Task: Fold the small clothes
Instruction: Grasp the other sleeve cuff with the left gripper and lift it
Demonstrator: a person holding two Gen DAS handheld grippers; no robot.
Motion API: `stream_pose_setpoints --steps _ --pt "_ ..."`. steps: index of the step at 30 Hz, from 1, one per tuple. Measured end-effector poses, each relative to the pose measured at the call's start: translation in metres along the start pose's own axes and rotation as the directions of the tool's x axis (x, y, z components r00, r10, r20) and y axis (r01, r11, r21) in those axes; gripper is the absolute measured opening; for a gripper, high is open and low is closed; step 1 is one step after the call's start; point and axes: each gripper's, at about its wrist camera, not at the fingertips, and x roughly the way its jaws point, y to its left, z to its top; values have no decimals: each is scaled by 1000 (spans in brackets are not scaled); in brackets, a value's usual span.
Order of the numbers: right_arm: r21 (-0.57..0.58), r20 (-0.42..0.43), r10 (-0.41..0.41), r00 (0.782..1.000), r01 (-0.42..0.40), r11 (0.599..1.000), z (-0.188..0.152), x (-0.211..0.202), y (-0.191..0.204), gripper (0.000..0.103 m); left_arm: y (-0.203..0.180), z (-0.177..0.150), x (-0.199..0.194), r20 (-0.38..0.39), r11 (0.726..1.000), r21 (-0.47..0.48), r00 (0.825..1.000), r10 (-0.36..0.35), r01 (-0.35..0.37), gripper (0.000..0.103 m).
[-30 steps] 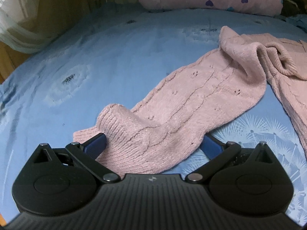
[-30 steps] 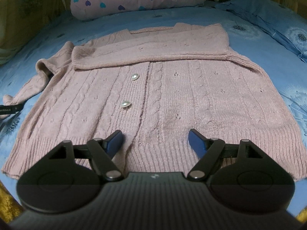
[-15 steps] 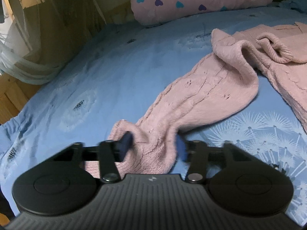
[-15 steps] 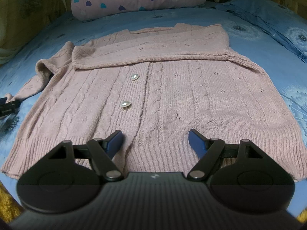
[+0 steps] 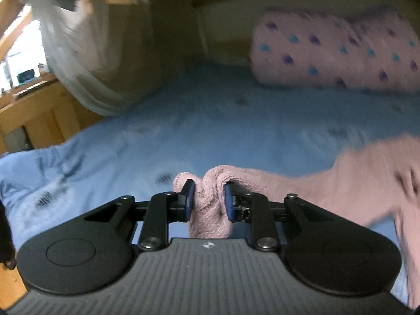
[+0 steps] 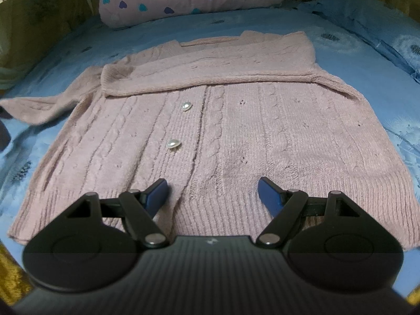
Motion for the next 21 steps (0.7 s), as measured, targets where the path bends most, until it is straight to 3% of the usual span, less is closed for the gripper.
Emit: stream_pose_setpoints --steps 6,11,16,21 --pt "33 -16 68 998 -67 997 13 -2 -8 78 10 40 -14 36 999 -34 999 -22 24 28" --pt "4 31 101 994 -101 995 38 -8 -12 78 -20 68 -39 101 996 -17 991 -85 87 28" --pt "-21 78 104 991 -103 994 68 -5 -22 78 -60 91 -71 161 984 -19 971 -174 179 28" --pt "-26 111 108 988 -106 994 93 5 -34 77 -110 115 -104 199 955 -23 937 -287 297 28"
